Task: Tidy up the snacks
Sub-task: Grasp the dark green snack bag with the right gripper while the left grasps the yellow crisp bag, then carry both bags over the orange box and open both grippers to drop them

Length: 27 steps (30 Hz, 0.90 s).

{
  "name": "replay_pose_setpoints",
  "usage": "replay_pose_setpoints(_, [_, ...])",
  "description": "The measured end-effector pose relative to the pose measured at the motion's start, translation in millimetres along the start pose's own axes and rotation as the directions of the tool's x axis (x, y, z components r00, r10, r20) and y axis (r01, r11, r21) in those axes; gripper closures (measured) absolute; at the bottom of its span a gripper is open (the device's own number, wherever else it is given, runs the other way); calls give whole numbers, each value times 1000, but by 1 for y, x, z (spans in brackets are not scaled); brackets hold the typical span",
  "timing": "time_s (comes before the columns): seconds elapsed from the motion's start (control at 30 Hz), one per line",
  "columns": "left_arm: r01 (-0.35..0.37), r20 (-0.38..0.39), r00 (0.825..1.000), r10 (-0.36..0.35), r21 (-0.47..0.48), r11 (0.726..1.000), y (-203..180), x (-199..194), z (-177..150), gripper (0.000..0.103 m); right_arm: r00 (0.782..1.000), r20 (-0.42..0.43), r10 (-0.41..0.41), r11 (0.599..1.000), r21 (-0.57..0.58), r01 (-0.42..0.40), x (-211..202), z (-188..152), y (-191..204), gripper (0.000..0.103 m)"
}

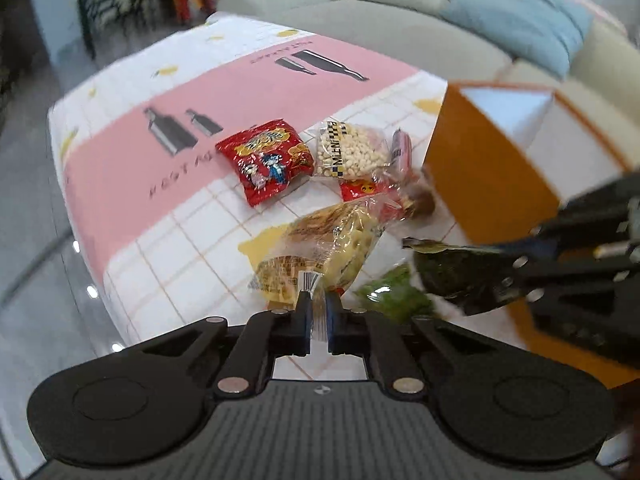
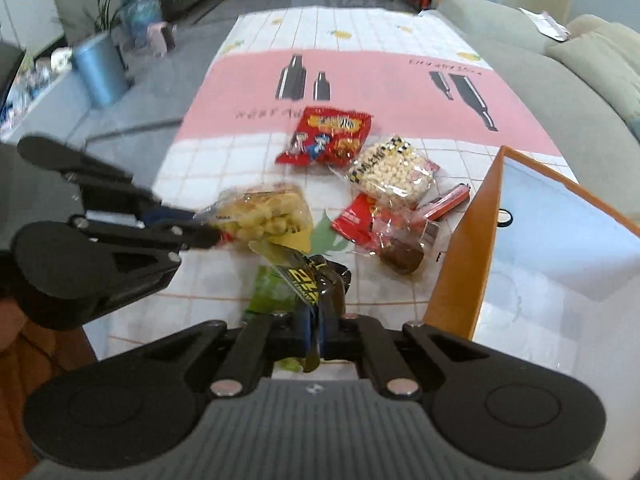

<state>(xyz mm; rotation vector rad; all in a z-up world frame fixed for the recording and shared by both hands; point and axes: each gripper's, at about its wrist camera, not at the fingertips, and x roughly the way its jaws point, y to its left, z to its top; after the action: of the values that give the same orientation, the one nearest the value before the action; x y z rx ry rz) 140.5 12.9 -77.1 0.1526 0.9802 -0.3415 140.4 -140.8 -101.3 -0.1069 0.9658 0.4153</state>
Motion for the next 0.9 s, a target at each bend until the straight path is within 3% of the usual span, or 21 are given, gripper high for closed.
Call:
replay_pose_setpoints(0.17, [66,1,998,-67,-154,986,7,-32,-5,97,998,60,10,994,111,-17,-22,-5,2,103])
replay_pose_setpoints(0.47, [76,55,996,-64,-236,969,-11,-86,-7,98,980,197,18,978,199,-58,-81,-26,21,103])
replay_pose_setpoints(0.73, [160,126,983,-134,-229,960,-39,-120,15,98,956,292,-33,972,232,-37,-132,-34,8,103])
replay_pose_setpoints(0.9, [228,149,968,-202,-181,957,-67,-123,41,98,939,324,-115,964,264,27,-155,-39,-22,103])
